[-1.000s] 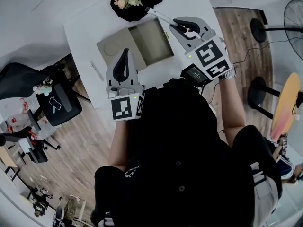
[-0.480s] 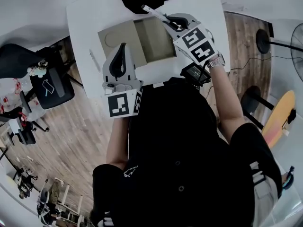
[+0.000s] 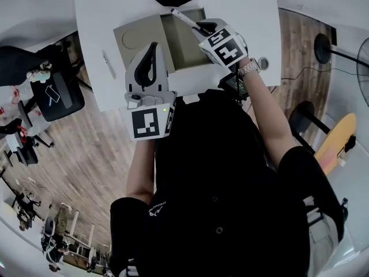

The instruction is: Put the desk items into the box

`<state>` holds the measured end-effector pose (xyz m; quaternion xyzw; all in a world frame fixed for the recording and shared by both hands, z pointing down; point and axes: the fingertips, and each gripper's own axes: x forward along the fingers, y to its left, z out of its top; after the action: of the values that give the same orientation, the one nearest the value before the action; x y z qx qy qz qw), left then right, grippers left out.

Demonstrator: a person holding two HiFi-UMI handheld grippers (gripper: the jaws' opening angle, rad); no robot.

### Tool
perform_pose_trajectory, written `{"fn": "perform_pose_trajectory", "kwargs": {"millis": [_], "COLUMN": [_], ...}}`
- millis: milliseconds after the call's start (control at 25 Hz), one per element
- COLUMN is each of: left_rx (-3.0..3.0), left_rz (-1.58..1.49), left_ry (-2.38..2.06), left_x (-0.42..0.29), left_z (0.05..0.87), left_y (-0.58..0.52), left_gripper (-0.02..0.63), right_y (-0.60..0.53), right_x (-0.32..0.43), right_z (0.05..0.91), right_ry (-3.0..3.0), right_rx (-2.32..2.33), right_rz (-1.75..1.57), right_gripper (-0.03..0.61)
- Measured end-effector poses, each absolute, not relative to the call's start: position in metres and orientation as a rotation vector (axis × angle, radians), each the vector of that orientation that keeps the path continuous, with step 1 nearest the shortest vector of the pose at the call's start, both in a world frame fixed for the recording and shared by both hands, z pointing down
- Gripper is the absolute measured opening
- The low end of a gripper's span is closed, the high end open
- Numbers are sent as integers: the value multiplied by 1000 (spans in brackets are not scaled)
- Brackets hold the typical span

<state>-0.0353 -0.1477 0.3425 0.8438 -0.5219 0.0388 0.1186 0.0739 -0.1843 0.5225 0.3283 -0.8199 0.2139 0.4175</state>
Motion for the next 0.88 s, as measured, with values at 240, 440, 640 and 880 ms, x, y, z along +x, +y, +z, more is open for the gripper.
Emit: {"fn": "perform_pose_trajectory", "kwargs": {"millis": [240,440,640,880], "left_rx": [2430,2392,2362,2338], "left_rz": [131,149,161,167], "left_ry": [-1534,-1551,-1569,-1588], "left_x": [-30,-31,-35,-42], "left_z": [355,364,373,381], "left_y": [-150,-149,-151,-155], "left_gripper": [8,8,8,8], "right_y": [-174,-163,-161,-154], "right_x": [73,70,68,63], "right_z": [568,595,615,635], "right_ry": [-1968,-1895,-1859,-1820], "right_rx": [797,763,758,707], "right_rz": [663,726,745,773], "right_gripper": [64,64,64,64]}}
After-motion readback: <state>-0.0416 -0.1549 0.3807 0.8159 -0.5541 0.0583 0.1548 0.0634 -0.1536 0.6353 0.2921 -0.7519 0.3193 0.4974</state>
